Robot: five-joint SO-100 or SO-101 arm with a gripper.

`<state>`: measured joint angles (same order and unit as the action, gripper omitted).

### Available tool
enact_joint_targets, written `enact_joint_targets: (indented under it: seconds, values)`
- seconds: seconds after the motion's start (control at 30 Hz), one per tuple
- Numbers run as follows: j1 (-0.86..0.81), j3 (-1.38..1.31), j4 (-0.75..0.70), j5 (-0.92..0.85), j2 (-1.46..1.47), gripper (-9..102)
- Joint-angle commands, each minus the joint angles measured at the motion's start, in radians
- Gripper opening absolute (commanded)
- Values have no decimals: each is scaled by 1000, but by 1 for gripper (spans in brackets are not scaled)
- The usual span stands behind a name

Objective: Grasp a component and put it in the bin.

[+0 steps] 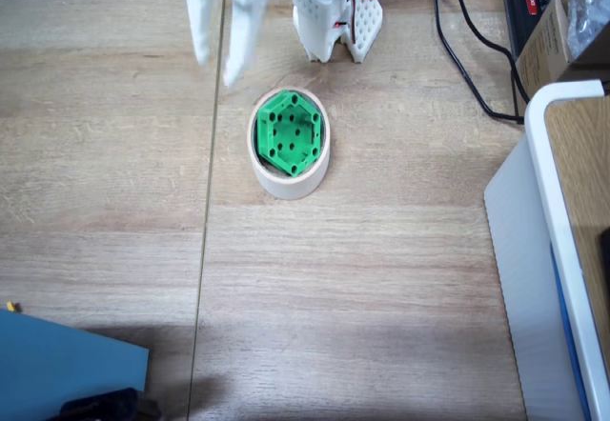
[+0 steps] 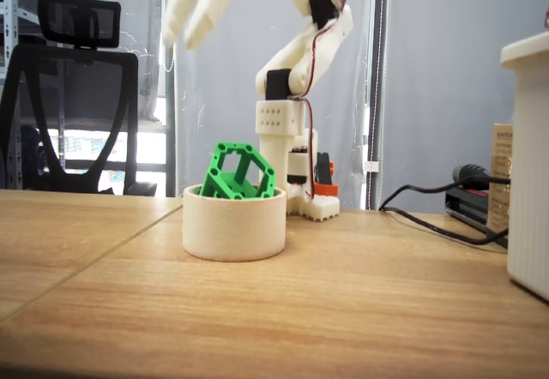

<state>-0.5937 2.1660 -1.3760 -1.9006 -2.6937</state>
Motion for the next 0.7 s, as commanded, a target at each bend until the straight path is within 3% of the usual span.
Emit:
enact_joint_targets:
  seconds: [0.0, 0.37, 0.67]
  values:
    - [-74, 60, 11, -2, -98, 13]
    - [-285, 400, 12, -3, -411, 5]
    - [-356, 683, 12, 3, -673, 0]
